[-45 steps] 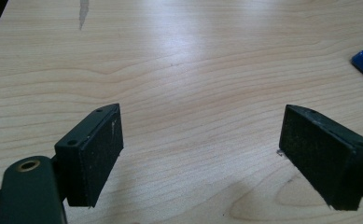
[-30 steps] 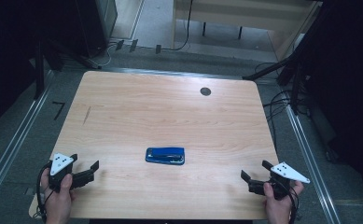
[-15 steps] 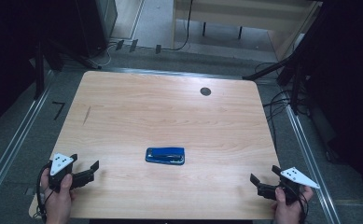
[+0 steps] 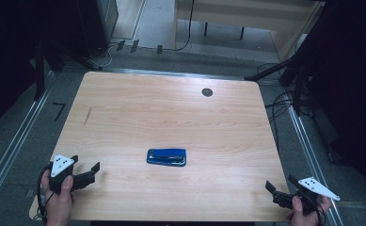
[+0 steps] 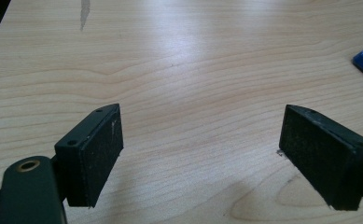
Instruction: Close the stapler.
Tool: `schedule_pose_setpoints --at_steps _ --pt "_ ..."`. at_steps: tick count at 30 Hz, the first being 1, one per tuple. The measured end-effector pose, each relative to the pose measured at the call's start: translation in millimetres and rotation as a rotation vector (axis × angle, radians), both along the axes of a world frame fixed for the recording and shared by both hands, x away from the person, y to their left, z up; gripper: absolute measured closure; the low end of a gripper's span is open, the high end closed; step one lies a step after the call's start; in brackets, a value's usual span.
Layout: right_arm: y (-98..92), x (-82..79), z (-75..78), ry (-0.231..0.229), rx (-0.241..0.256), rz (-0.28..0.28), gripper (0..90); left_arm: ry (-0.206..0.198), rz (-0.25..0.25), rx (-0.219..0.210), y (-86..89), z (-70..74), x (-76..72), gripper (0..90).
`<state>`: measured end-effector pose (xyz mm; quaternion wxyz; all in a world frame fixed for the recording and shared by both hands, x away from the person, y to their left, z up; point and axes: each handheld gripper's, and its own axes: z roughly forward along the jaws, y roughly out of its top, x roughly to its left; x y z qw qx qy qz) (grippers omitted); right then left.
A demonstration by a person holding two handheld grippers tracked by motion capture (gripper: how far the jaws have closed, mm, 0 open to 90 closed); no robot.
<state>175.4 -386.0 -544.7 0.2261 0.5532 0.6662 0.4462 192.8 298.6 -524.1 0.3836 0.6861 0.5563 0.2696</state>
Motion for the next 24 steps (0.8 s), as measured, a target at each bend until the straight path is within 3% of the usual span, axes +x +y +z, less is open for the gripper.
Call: schedule_pose_setpoints --at_steps 8,12,24 --pt "-10.9 -1.5 -2.1 -0.004 0.010 -0.032 0.0 0.000 0.000 0.001 -0.1 0.0 0.0 13.7" --pt "-12.2 2.0 -7.0 0.010 -0.016 -0.034 0.0 0.001 -0.003 0.003 -0.1 -0.1 0.4 13.7" --pt "-11.0 4.5 -8.9 0.003 -0.026 -0.069 0.0 0.011 -0.008 0.008 -0.3 -0.1 1.2 13.7"
